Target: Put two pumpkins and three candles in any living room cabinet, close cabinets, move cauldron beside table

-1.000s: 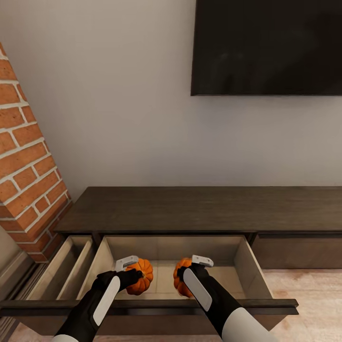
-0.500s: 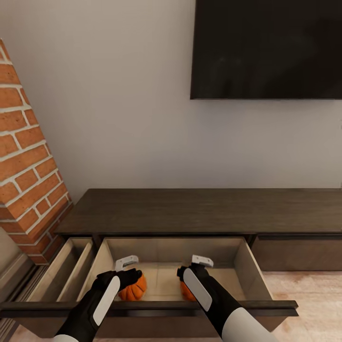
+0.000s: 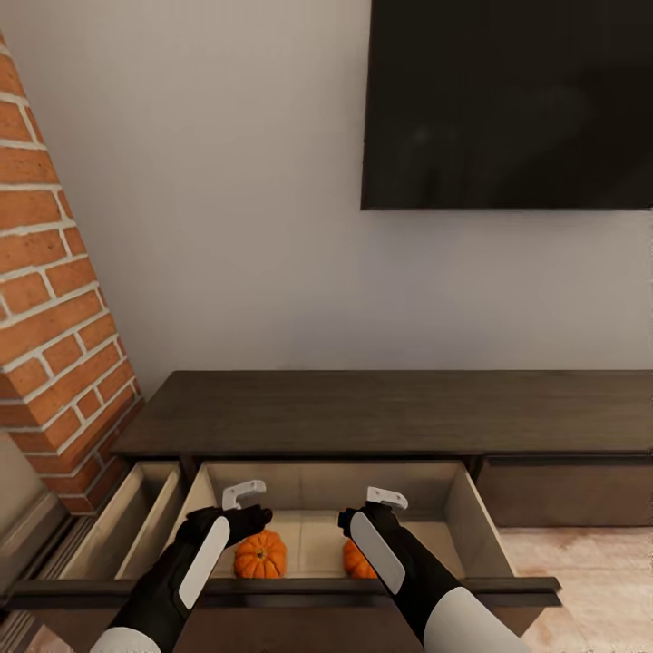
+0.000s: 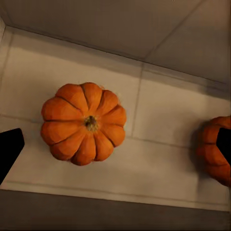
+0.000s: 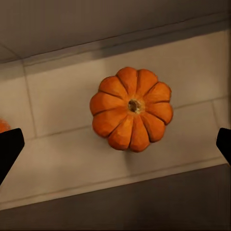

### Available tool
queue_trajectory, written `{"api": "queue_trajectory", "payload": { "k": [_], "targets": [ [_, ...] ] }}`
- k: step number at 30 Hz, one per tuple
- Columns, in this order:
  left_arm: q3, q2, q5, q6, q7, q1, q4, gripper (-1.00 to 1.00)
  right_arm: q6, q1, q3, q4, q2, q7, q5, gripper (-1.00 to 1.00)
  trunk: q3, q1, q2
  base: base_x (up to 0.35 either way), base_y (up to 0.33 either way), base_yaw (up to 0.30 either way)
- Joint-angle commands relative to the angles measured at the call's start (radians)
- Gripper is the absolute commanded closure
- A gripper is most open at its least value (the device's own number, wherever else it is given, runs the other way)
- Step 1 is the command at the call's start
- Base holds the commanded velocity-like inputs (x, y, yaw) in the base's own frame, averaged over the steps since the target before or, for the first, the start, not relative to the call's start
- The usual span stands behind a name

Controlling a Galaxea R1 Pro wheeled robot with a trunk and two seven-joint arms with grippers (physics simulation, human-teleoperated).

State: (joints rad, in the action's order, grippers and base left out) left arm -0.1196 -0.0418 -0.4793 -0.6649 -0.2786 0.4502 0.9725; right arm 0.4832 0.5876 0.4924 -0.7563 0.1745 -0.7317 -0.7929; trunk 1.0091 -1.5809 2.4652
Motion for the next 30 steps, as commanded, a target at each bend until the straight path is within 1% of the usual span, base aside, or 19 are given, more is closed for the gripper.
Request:
{"api": "queue_trajectory", "payload": {
  "k": [1,9,30],
  "targets": [
    [0.0,0.0,0.0,-0.001,0.0,0.0,0.0,-1.0,-0.001,0.0,-0.001,0.0,0.0,0.0,0.0,-1.0,-0.003,0.004,-0.007,-0.092,0.0,0.0],
    [0.0,0.0,0.001,-0.004,0.0,0.001,0.0,-1.0,-0.011,0.0,-0.004,0.0,0.0,-0.002,0.001,-1.0,-0.028,0.035,-0.063,-0.024,0.0,0.0],
    [0.0,0.0,-0.001,-0.005,0.001,0.001,0.0,-1.0,-0.012,0.0,-0.003,0.0,0.0,-0.002,0.0,-1.0,-0.094,0.115,-0.21,-0.135,0.0,0.0]
  ]
}}
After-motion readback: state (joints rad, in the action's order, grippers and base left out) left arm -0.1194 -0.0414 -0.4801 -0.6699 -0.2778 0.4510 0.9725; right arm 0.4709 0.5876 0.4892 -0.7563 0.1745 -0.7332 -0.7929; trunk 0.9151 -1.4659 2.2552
